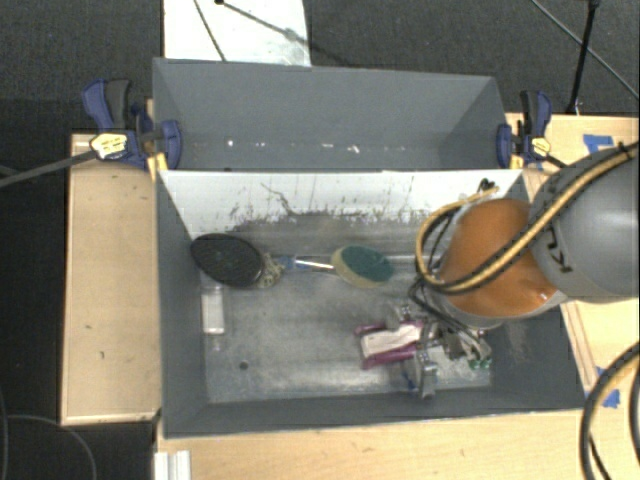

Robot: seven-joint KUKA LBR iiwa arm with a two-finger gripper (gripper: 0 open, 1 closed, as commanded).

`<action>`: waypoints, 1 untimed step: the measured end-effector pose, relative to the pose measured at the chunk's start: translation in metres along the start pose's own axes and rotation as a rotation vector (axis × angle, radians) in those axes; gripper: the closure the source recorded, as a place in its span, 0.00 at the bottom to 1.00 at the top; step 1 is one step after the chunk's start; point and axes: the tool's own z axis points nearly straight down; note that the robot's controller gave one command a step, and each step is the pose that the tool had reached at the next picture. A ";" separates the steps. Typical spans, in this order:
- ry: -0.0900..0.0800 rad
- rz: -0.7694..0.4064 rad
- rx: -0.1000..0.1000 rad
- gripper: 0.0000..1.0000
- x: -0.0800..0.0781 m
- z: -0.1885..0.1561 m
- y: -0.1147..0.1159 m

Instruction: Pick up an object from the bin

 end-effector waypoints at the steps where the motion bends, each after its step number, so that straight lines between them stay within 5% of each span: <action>1: -0.016 -0.004 0.001 1.00 -0.005 -0.006 0.000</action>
Offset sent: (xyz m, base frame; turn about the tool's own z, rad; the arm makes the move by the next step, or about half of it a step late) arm 0.0000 0.0000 0.0000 0.0000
